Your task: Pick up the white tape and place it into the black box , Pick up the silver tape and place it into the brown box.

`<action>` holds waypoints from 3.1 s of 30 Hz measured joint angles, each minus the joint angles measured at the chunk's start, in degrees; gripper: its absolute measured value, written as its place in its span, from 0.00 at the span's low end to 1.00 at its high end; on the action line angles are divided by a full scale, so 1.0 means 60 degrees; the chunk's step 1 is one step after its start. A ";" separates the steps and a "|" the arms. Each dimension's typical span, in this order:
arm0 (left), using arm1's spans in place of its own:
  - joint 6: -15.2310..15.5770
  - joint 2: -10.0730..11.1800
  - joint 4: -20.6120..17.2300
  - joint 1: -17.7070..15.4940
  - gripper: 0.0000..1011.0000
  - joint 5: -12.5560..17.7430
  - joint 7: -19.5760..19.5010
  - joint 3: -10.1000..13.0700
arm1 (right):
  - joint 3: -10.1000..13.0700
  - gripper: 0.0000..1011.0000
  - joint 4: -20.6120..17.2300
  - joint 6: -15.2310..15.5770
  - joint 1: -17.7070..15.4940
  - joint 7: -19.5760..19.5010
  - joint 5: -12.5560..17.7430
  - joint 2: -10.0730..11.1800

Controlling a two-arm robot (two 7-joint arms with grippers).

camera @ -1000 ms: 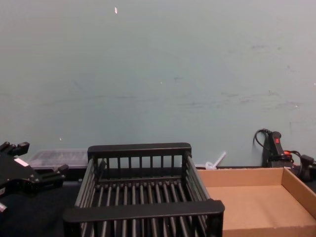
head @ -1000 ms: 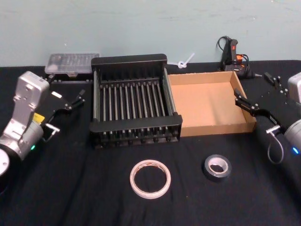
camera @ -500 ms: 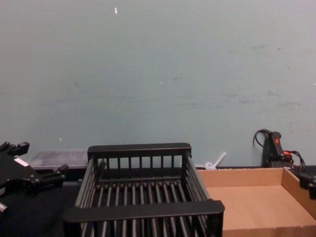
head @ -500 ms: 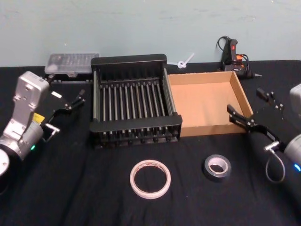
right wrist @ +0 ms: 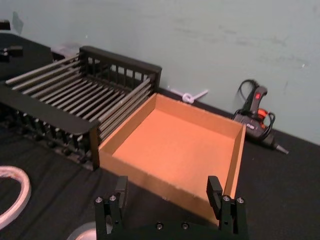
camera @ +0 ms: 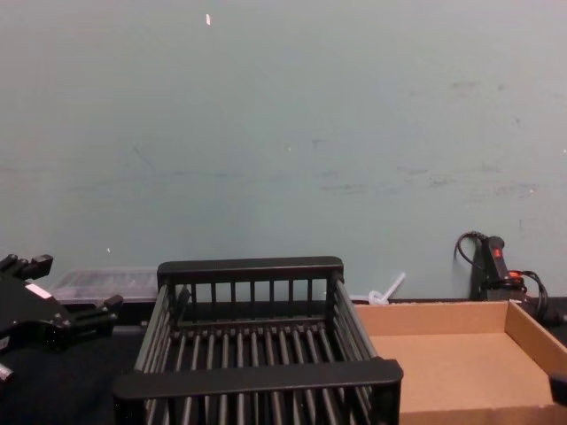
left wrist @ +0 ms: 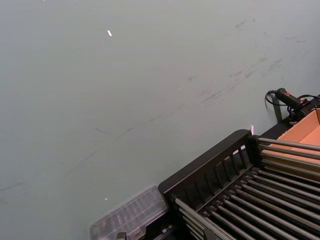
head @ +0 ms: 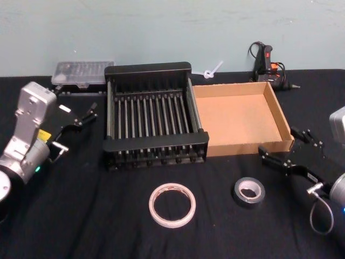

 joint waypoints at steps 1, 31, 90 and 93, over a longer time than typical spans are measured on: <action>0.0000 0.0000 0.0000 0.0000 0.99 0.0000 0.0000 0.0000 | 0.0022 0.99 -0.0034 0.0068 -0.0033 0.0021 0.0013 0.0010; 0.0000 0.0000 0.0000 0.0000 0.99 0.0000 0.0000 0.0000 | 0.0070 0.99 -0.0428 0.2367 -0.0310 0.1070 -0.0069 0.0070; 0.0001 0.0000 0.0000 0.0000 0.99 -0.0001 0.0000 0.0000 | 0.0020 0.99 0.0622 0.3217 0.0621 0.1883 -0.1069 -0.0986; 0.0000 0.0000 0.0000 0.0000 0.99 0.0000 0.0000 0.0000 | 0.0018 0.97 0.0622 0.3213 0.0618 0.1882 -0.1064 -0.0984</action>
